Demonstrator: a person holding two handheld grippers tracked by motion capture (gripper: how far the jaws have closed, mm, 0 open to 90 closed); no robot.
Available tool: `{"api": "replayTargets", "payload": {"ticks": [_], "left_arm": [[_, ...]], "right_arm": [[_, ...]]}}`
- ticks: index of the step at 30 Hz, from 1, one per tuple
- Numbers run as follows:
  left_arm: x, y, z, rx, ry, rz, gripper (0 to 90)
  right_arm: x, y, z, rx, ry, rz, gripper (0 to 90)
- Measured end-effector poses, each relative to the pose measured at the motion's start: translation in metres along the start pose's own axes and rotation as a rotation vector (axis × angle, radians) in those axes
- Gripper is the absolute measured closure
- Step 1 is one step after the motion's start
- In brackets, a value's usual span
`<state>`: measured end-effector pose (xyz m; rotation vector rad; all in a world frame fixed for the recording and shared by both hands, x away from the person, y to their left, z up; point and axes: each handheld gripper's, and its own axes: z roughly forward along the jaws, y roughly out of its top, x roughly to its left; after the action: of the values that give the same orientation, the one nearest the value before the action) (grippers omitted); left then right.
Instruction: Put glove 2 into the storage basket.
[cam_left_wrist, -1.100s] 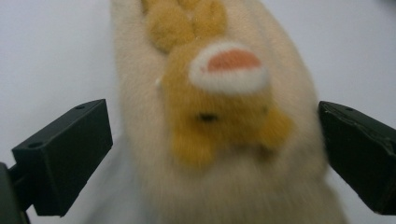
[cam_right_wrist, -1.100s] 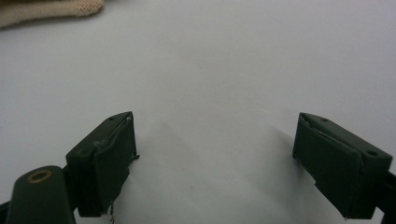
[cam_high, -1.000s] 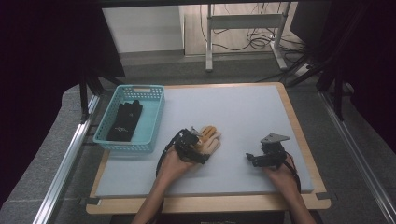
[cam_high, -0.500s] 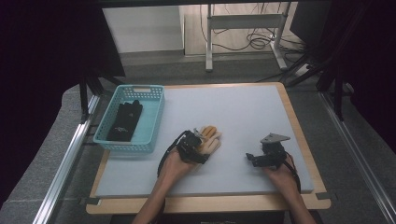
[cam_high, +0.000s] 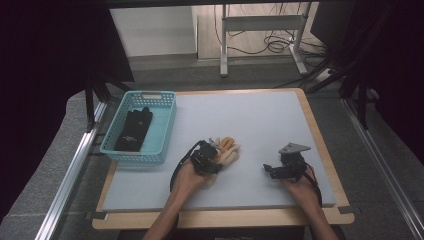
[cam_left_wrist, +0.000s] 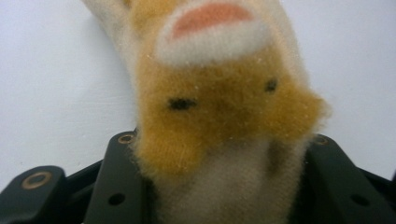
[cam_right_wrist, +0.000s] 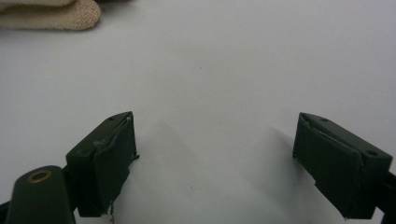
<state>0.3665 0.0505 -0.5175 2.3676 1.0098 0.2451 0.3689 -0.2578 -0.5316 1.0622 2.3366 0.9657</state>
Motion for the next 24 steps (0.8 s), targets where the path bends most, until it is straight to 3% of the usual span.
{"api": "replayTargets", "payload": {"ticks": [2,5,17,24], "left_arm": [[0.004,0.0,-0.002,-0.006,-0.018,-0.017,55.6],[0.007,0.001,-0.004,-0.021,-0.014,-0.027,56.1],[0.022,0.01,-0.03,-0.075,0.017,-0.057,56.1],[0.037,0.017,-0.049,-0.08,0.05,-0.069,56.0]], "right_arm": [[0.0,0.0,0.0,0.001,0.001,0.003,13.1],[0.0,0.0,0.0,0.001,0.001,0.002,13.1],[0.0,0.0,0.0,0.0,0.0,0.0,13.1],[0.0,0.0,0.0,-0.001,0.0,0.0,13.1]]}}
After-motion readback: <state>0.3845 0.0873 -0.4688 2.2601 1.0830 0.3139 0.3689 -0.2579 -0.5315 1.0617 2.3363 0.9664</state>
